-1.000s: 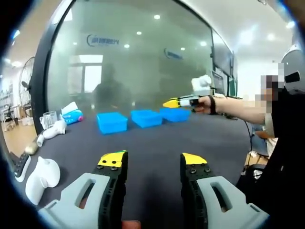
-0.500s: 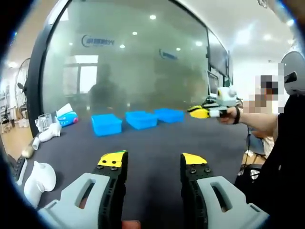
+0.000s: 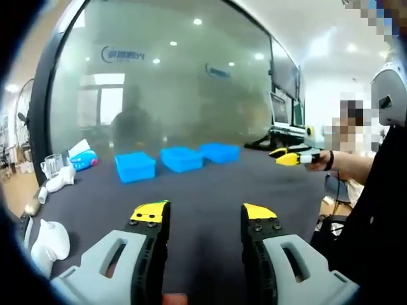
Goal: Sort the screws, nuts, and washers into the corresponding bins
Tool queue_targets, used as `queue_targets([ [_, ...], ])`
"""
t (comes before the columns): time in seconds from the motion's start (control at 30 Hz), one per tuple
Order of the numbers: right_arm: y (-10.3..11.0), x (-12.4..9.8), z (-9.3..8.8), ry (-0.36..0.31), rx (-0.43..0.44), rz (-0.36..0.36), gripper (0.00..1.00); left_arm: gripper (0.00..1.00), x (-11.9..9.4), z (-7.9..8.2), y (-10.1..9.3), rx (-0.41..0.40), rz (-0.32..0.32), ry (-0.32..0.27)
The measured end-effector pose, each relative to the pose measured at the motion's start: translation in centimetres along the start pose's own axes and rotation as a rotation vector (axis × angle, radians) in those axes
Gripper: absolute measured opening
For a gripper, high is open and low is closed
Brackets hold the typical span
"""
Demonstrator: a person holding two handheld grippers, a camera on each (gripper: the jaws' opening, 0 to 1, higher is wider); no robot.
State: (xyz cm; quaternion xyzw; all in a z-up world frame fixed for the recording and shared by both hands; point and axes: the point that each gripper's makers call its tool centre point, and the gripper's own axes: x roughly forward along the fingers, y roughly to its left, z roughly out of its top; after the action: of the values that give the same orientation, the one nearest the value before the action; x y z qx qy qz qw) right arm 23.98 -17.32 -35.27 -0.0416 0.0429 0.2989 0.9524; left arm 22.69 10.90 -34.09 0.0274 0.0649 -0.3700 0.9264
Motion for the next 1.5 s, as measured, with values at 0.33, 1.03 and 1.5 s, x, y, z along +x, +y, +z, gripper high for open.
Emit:
queue_targets([
  [0.33,0.7,-0.1,-0.1,0.037,-0.037,0.053,0.31,0.44,0.0,-0.2,-0.3,0.002,-0.011,0.010],
  [1.03,3.4,1.6,-2.1,0.294,-0.128,0.324,0.29,0.45,-0.3,-1.2,-1.0,0.020,-0.038,0.041],
  [1.5,3.5,5.0,-2.1,0.428,-0.255,0.417,0.28,0.45,-0.3,-1.6,-1.1,0.009,-0.043,0.050],
])
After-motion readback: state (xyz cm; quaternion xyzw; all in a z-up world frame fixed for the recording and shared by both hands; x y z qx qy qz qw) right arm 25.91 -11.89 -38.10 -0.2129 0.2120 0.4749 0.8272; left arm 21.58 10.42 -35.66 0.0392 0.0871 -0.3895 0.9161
